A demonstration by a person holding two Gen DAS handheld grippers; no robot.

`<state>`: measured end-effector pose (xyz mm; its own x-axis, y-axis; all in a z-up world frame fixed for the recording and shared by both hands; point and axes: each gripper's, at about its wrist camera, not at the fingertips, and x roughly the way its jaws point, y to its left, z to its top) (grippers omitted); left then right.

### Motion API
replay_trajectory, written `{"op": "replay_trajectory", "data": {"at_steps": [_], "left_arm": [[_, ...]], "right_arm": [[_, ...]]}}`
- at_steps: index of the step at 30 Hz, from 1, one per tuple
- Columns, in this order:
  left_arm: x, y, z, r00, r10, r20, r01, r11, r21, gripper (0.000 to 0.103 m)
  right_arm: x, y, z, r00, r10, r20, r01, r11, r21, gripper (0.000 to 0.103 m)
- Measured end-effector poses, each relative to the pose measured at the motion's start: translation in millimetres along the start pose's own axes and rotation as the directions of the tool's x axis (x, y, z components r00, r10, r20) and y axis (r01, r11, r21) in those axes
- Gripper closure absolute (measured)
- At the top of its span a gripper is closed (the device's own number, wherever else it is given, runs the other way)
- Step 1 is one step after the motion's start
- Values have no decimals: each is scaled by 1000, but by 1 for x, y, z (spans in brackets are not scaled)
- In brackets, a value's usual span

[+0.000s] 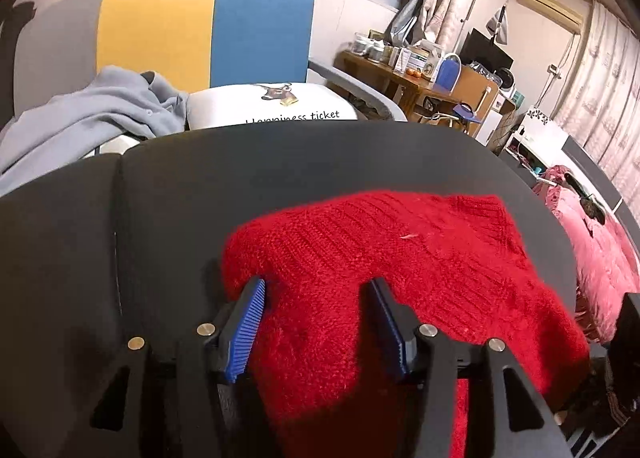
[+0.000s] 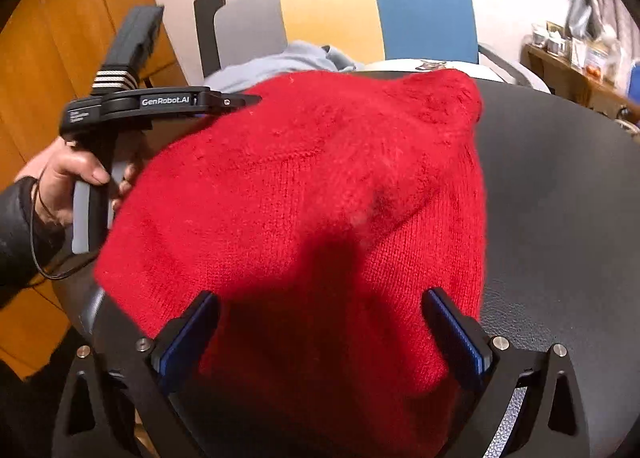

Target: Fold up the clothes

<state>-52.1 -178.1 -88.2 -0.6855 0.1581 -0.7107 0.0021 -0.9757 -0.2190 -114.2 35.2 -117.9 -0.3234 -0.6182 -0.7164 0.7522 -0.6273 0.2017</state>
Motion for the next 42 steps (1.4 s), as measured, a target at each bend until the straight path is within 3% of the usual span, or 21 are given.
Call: {"op": "replay_trajectory", "data": {"at_steps": [3,5,7,9,13,16,18,21,23,27,30,33,35,37,38,39,42], "left_arm": [[-1,-4,1,1000,16,0,-16,1000,21,48],[-2,-6,1,1000,23,0,-23,999,32,48],[-3,-8,0,1000,29,-1,-28,999,38,48],[-4,-9,0,1000,31,0,-31,999,35,48],[-4,-9,0,1000,29,0,-29,999,43,48],[-5,4,-1,1000,-25,-10,25,999,-26,45],[-16,25,-6,994,-108,18,109,986,-129,45],[-29,53,-18,969,-243,52,248,936,-249,46],[-29,65,-28,947,-318,51,318,900,-299,40],[-19,80,-44,896,-442,29,419,824,-382,31],[0,75,-47,872,-490,10,453,798,-397,30],[7,62,-41,866,-501,-9,464,809,-362,18],[10,52,-37,867,-498,-32,460,822,-334,17],[11,45,-33,875,-480,-64,440,842,-311,22],[10,42,-32,875,-479,-68,437,844,-311,31],[8,38,-31,874,-481,-65,443,845,-300,38],[13,29,-30,864,-495,-91,452,842,-294,42]], "right_arm": [[-4,4,6,999,-35,-2,35,999,-31,1],[-17,11,16,998,-32,48,34,998,-50,1],[-46,24,28,989,-10,146,26,994,-105,1],[-59,36,35,985,50,166,-26,989,-144,1],[-40,52,28,992,118,44,-107,975,-193,1],[-2,29,12,997,25,-73,-33,993,-115,0],[0,16,1,999,41,-22,-43,996,-74,0],[-3,10,1,998,70,-2,-70,997,-41,0],[-1,7,0,996,90,10,-90,995,-34,0],[-3,-2,2,990,134,38,-135,991,9,0],[-5,0,1,985,164,50,-165,986,28,0],[-5,0,0,983,177,49,-179,983,36,0],[-7,-1,1,979,198,41,-200,979,46,0],[-15,-5,5,966,256,21,-257,962,96,0],[-22,-13,11,950,310,34,-311,938,152,0],[-30,-23,17,939,335,76,-343,921,182,0],[-55,-53,29,924,335,183,-373,895,245,0]]}}
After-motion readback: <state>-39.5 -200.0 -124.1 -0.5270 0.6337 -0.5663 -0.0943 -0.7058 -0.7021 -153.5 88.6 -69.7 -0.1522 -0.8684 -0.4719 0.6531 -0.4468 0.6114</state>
